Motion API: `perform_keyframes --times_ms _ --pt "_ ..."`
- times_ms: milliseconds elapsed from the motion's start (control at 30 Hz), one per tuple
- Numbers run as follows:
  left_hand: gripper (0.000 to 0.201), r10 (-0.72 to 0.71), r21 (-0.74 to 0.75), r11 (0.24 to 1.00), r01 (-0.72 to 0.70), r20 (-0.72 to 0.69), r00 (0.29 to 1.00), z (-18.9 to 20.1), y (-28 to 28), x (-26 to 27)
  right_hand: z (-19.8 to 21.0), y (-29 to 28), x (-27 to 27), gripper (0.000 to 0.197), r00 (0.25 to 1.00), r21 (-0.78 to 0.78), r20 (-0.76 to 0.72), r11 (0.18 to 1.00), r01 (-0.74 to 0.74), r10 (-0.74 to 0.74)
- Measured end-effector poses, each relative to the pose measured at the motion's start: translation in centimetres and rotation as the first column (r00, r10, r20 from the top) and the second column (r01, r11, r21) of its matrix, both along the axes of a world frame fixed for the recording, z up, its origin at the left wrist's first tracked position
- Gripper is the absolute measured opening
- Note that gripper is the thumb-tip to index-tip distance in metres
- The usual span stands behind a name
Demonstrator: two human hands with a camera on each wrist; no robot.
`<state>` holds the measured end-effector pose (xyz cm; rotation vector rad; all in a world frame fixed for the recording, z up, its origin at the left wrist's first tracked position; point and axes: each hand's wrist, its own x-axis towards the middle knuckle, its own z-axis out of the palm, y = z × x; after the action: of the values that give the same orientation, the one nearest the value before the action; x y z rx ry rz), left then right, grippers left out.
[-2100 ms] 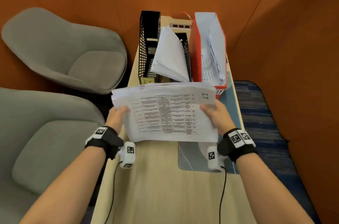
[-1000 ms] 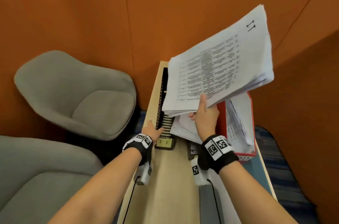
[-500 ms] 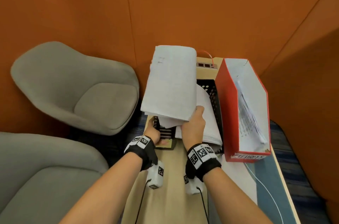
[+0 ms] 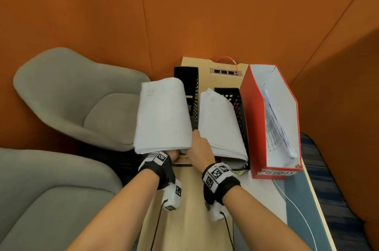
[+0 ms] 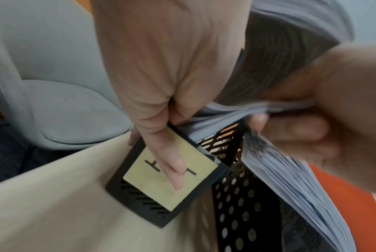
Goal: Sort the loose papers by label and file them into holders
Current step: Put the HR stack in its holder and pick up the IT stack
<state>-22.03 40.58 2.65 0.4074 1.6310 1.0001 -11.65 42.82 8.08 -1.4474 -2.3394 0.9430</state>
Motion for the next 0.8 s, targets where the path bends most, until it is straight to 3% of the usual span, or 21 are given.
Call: perform_keyframes --times_ms 67,133,267,333,400,467,533,667,800 --pt "0.016 0.044 0.001 0.999 -0.044 -0.013 0.999 1.3 0.2 0.3 0.3 0.7 0.1 0.021 0.979 -0.061 -0.157 0.991 0.121 -0.130" --pt "0.020 0.080 -0.030 0.996 -0.080 0.007 0.997 2.1 0.3 0.3 0.7 1.6 0.1 0.020 0.952 -0.035 -0.217 0.976 0.213 -0.215" --pt "0.025 0.077 -0.025 0.997 -0.079 -0.060 0.995 1.7 0.0 0.6 -0.4 1.9 -1.2 0.022 0.993 -0.113 0.071 0.988 0.106 -0.098" --pt "0.054 0.078 0.003 0.997 -0.079 -0.141 0.987 0.9 0.0 0.6 -1.2 1.7 -1.4 0.026 0.986 -0.192 0.127 0.973 0.127 -0.104" --pt "0.068 0.080 0.016 0.997 -0.079 -0.144 0.986 0.3 0.1 0.3 -1.8 1.7 -1.6 0.032 0.985 -0.234 0.152 0.965 0.117 -0.083" --pt "0.065 0.096 0.022 0.995 -0.094 -0.131 0.987 -1.7 0.6 -0.2 -2.0 1.5 -1.8 0.043 0.979 -0.189 0.178 0.973 0.130 -0.096" --pt "0.059 0.110 0.030 0.994 -0.108 -0.073 0.991 -0.8 0.6 0.1 -1.3 1.4 -1.9 0.049 0.974 -0.040 0.135 0.981 0.191 -0.184" --pt "0.056 0.101 0.053 0.993 -0.102 0.020 0.995 1.6 -0.1 0.9 -0.7 1.8 -1.4 0.019 0.959 0.066 -0.043 0.957 0.283 -0.281" --pt "0.057 0.044 0.020 0.999 -0.043 -0.048 0.998 0.5 0.1 0.5 -1.3 0.9 -1.7 0.018 0.983 0.027 0.064 0.985 0.169 -0.170"
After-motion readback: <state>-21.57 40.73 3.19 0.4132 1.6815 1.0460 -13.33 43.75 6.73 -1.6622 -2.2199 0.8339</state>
